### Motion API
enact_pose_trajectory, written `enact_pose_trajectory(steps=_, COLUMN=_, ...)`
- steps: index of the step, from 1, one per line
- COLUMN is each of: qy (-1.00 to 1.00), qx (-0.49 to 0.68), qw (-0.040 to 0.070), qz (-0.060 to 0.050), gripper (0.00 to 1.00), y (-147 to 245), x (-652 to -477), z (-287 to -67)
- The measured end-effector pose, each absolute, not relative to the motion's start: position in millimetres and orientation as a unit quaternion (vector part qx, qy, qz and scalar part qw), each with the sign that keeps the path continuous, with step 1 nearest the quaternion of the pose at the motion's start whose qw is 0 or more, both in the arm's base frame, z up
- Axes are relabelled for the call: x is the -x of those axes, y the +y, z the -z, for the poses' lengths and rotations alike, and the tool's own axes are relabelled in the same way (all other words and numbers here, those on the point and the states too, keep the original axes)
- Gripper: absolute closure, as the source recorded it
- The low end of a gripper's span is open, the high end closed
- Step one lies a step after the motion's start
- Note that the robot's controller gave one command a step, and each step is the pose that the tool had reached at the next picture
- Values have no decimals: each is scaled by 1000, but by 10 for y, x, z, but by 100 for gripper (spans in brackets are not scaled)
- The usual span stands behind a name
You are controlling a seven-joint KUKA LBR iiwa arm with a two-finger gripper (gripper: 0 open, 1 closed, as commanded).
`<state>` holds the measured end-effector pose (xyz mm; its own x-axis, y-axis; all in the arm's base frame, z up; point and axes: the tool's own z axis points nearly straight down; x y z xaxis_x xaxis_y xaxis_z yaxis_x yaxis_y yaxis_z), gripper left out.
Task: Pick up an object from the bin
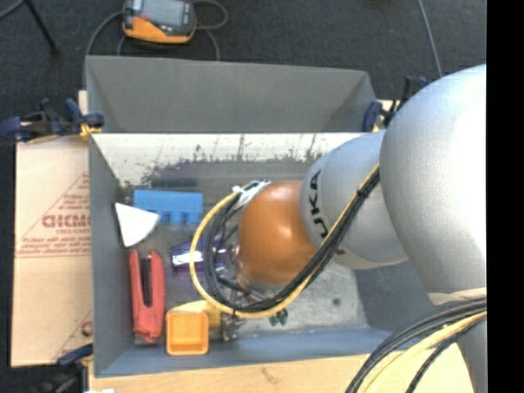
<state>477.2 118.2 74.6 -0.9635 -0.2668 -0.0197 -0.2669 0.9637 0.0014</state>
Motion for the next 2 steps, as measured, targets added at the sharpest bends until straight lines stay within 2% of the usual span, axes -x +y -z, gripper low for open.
enact_pose_trajectory(steps=1, qy=991, qx=134, qw=10, qz=-2, gripper=100, y=1182, x=-4772, z=-747)
enact_pose_trajectory(steps=2, qy=991, qx=134, qw=-1, qz=1, gripper=100, y=1177, x=-4760, z=-1138)
